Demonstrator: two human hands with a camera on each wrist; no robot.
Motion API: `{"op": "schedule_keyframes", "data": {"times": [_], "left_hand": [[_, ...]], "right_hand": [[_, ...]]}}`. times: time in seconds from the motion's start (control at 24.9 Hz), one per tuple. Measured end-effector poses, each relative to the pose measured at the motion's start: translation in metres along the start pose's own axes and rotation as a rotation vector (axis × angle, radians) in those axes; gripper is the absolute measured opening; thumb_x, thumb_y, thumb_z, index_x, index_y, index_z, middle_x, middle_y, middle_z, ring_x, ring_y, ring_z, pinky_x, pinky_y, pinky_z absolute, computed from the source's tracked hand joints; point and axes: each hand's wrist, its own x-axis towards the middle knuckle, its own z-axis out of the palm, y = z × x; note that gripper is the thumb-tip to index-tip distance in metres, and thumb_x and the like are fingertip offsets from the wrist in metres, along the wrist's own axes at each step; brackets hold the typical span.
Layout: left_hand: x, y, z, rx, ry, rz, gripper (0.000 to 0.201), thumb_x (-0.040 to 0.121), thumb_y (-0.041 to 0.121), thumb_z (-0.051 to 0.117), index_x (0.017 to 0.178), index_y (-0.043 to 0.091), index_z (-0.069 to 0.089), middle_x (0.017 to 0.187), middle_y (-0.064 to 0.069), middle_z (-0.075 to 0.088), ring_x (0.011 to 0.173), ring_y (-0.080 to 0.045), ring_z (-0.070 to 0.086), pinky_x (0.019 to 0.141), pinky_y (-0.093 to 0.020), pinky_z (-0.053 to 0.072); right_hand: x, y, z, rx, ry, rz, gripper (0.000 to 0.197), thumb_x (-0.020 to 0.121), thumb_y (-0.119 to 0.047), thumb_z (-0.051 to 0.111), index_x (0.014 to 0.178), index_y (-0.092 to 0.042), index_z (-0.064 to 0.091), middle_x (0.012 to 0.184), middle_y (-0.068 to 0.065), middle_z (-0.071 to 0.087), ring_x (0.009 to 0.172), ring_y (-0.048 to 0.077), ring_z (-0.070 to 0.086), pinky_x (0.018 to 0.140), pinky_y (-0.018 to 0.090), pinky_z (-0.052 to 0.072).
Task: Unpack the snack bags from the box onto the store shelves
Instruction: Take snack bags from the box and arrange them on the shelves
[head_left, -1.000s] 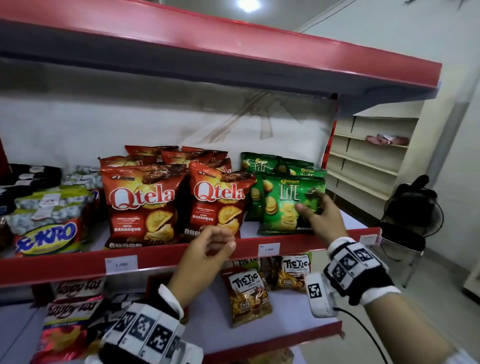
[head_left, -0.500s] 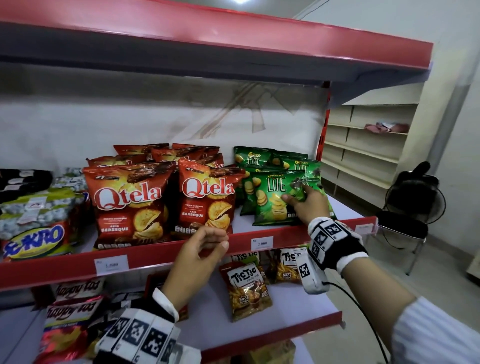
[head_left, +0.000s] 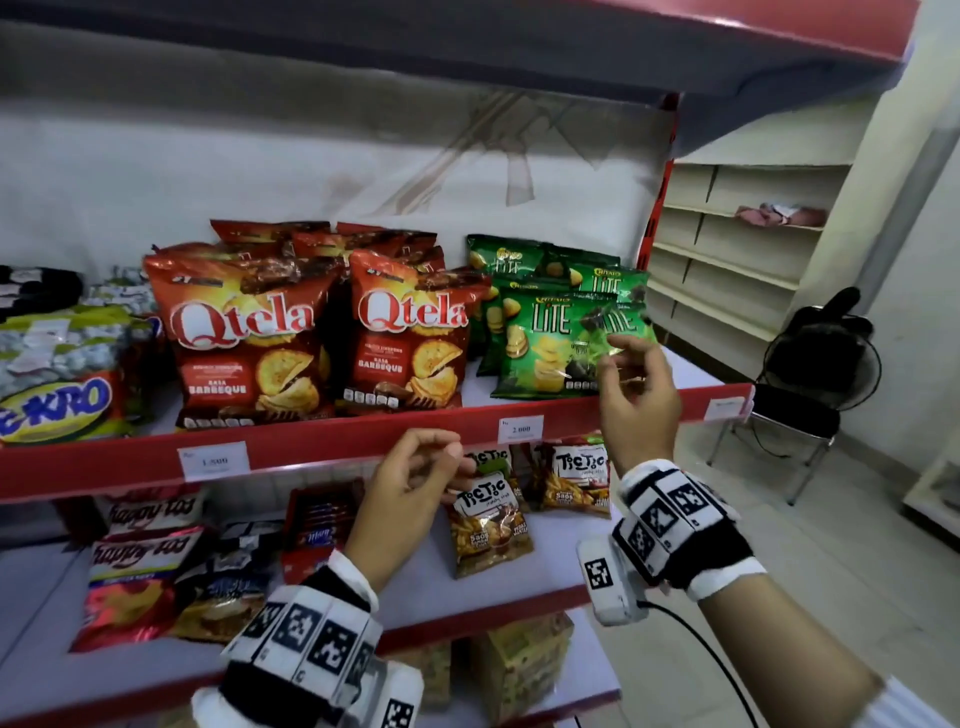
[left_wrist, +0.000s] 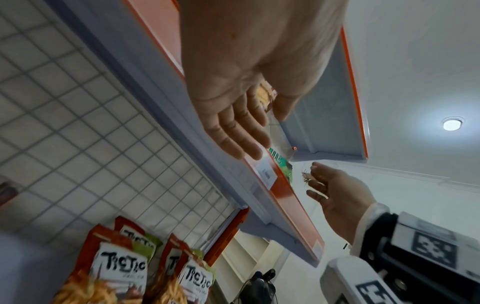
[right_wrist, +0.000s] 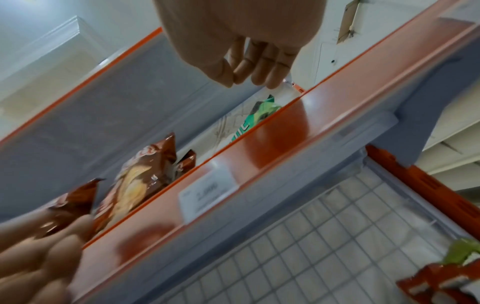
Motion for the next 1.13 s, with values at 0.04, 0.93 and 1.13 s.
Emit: {"op": "schedule_keyframes", "data": {"times": [0.04, 0.93, 1.13], "left_hand": [[-0.003, -0.008, 0.001, -0.012, -0.008, -0.019, 0.008, 0.092, 0.01, 0.055, 0.097, 0.008, 0.06, 0.081, -0.007, 0.071, 0.069, -0.013, 0.069, 0.062, -0.019, 0.055], [-0.182, -0.444, -0.012, 0.112, -0.017, -0.642, 0.015, 0.092, -0.004, 0.052, 0.088, 0.01, 0.057, 0.082, -0.008, 0.064, 0.059, -0.008, 0.062, 0.061, -0.015, 0.051], [-0.247, -0.581, -0.018, 0.147, -0.07, -0.761, 0.008, 0.093, -0.002, 0.051, 0.097, 0.002, 0.056, 0.082, -0.006, 0.063, 0.062, -0.014, 0.06, 0.057, -0.014, 0.047]], "right_hand": [[-0.016, 0.002, -0.001, 0.037, -0.031, -0.017, 0.012, 0.092, -0.015, 0.058, 0.103, -0.018, 0.06, 0.098, 0.006, 0.062, 0.093, 0.023, 0.059, 0.086, 0.044, 0.051], [-0.428, 0.376, -0.019, -0.338, -1.143, 0.453, 0.01, 0.092, -0.02, 0.06, 0.095, -0.014, 0.067, 0.086, -0.003, 0.067, 0.076, 0.008, 0.06, 0.073, 0.024, 0.047], [-0.523, 0.497, -0.02, -0.505, -1.385, 0.488, 0.017, 0.09, -0.02, 0.06, 0.102, -0.01, 0.066, 0.098, 0.006, 0.069, 0.093, 0.022, 0.064, 0.078, 0.027, 0.047]]}}
